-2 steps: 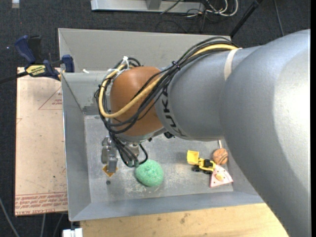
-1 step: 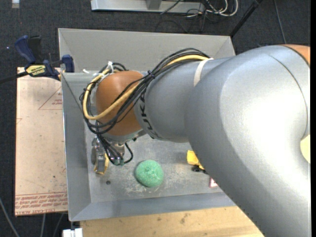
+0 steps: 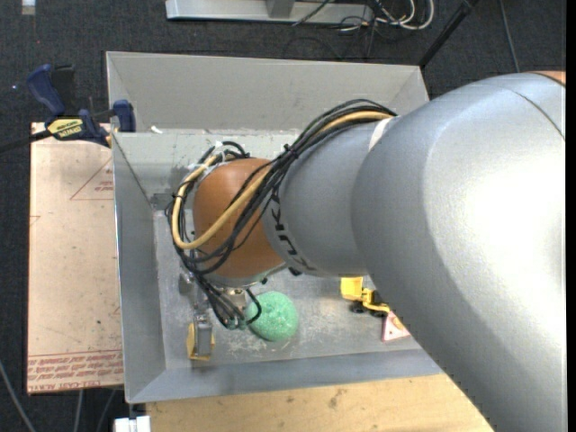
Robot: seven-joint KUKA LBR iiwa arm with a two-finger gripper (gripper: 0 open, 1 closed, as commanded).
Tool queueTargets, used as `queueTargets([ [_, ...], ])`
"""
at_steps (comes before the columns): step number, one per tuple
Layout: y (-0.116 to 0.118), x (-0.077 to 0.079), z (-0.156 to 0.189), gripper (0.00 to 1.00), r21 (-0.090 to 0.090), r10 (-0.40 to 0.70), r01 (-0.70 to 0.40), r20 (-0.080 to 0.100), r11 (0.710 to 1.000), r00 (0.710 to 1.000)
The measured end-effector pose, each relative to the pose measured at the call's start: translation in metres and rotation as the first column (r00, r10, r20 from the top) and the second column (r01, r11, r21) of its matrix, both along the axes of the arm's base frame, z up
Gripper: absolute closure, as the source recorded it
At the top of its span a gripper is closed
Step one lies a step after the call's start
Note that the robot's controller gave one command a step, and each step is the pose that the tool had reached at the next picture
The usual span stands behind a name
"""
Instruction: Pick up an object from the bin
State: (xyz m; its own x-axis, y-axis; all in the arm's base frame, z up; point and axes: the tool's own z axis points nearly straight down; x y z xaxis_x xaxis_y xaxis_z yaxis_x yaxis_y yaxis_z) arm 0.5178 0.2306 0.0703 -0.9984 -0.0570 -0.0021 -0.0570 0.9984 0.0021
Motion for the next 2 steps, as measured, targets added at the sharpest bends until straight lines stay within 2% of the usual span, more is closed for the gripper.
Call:
queueTargets([
  [1,0.0003,0.0013,0.0017,1.00,0.002,0.000,0.000,0.003,1.000,1.000],
  [2,0.0003,0.0013,0.0017,1.00,0.002,0.000,0.000,0.003,1.000,1.000],
])
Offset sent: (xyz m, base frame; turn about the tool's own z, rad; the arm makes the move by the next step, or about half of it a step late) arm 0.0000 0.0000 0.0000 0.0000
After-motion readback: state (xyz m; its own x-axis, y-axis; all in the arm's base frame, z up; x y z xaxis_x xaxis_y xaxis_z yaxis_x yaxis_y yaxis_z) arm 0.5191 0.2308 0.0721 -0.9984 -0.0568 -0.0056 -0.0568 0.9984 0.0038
